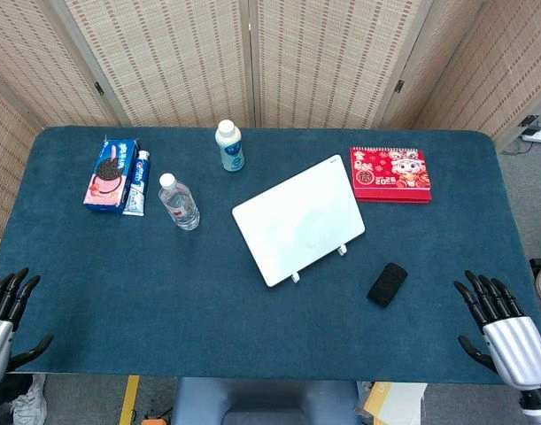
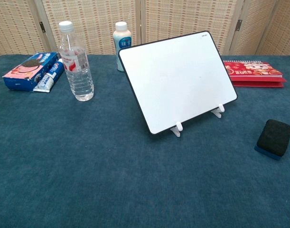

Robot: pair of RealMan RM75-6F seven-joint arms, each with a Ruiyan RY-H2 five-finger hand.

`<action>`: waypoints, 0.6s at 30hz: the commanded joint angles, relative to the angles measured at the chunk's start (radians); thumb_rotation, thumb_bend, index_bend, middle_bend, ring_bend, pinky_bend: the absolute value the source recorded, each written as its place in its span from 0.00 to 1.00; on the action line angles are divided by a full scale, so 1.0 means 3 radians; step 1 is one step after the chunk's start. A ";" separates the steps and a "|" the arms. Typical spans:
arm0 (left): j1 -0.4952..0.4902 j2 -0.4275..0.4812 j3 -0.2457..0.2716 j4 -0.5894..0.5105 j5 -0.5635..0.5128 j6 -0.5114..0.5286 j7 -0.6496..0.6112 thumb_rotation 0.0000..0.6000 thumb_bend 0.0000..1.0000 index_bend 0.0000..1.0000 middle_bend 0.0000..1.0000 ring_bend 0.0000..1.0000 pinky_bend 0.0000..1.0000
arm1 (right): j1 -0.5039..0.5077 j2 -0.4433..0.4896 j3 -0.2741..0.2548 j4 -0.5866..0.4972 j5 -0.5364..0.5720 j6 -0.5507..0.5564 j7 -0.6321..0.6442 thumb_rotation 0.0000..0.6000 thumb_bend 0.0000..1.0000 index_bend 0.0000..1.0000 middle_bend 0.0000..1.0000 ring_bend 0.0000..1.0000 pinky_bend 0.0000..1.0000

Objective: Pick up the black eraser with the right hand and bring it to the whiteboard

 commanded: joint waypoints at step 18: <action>0.0011 0.0028 -0.0037 -0.0008 -0.0079 0.0023 -0.0089 1.00 0.24 0.00 0.05 0.05 0.01 | 0.0776 -0.0138 0.0128 0.0135 -0.0082 -0.1198 -0.0786 1.00 0.27 0.26 0.04 0.04 0.09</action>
